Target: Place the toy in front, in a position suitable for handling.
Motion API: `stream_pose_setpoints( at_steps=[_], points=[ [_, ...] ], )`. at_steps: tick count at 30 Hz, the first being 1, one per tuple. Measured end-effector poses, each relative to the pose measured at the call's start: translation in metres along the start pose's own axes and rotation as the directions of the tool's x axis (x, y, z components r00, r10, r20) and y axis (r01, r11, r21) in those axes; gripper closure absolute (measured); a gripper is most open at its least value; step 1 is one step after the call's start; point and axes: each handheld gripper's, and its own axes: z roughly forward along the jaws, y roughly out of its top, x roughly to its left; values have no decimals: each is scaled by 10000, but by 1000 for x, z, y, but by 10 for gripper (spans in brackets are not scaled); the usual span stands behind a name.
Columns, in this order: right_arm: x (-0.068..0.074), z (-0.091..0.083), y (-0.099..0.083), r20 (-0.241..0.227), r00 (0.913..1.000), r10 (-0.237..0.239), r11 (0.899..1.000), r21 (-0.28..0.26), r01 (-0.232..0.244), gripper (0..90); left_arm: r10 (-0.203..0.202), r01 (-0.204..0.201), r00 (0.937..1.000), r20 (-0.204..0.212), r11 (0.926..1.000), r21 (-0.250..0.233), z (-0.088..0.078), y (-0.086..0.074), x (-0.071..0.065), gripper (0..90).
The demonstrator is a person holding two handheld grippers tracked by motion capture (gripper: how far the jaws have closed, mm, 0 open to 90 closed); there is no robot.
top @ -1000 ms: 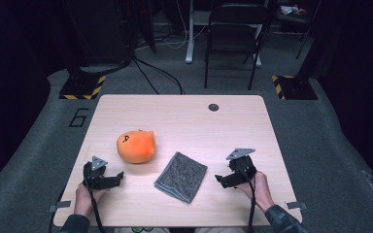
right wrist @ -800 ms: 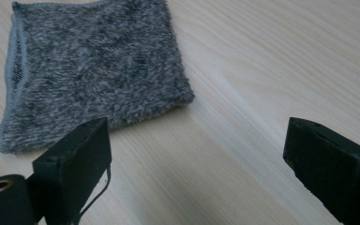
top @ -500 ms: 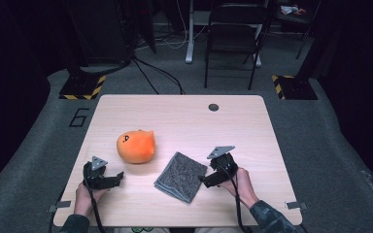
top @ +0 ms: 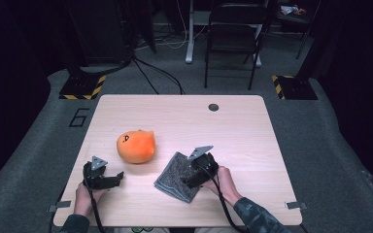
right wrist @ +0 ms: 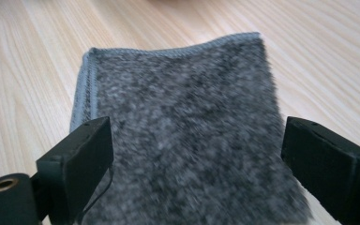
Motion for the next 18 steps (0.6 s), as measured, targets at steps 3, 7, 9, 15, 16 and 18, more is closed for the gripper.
stream_pose_setpoints(
  at_steps=[3,7,9,15,16,18],
  points=[
    [3,10,5,-25,10000,-87,9999,56,88,106,2,-2,10000,-7,10000,9,0,0,0,118],
    [6,22,10,-86,9998,-185,9996,220,187,135,5,-5,10000,-5,10000,7,0,0,0,118],
    [9,28,12,-20,9999,-155,9995,274,156,148,4,-4,10000,1,10000,8,0,0,0,119],
    [11,41,12,-35,9997,-222,9966,788,224,240,11,-11,10000,-5,10000,8,0,0,0,119],
    [11,41,12,-35,9997,-222,9966,788,224,240,11,-11,10000,-5,10000,8,0,0,0,119],
    [12,46,11,82,9998,-162,9948,1011,153,290,6,-6,10000,6,10000,9,0,0,0,119]
  ],
)
